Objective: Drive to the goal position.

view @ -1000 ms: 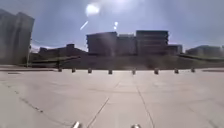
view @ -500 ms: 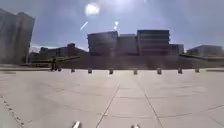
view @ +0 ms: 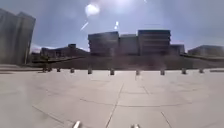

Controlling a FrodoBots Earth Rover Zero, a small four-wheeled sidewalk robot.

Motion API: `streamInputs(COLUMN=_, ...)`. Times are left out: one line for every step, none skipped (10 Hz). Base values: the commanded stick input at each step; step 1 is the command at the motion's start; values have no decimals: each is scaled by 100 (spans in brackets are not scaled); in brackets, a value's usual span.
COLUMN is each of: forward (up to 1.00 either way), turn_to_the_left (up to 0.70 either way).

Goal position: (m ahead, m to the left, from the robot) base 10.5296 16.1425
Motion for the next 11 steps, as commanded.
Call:
streamInputs(forward=85, turn_to_the_left=0)
streamInputs(forward=85, turn_to_the_left=0)
streamInputs(forward=85, turn_to_the_left=0)
streamInputs(forward=85, turn_to_the_left=0)
streamInputs(forward=85, turn_to_the_left=0)
streamInputs(forward=85, turn_to_the_left=0)
streamInputs(forward=85, turn_to_the_left=0)
streamInputs(forward=85, turn_to_the_left=0)
streamInputs(forward=85, turn_to_the_left=0)
streamInputs(forward=85, turn_to_the_left=0)
streamInputs(forward=85, turn_to_the_left=0)
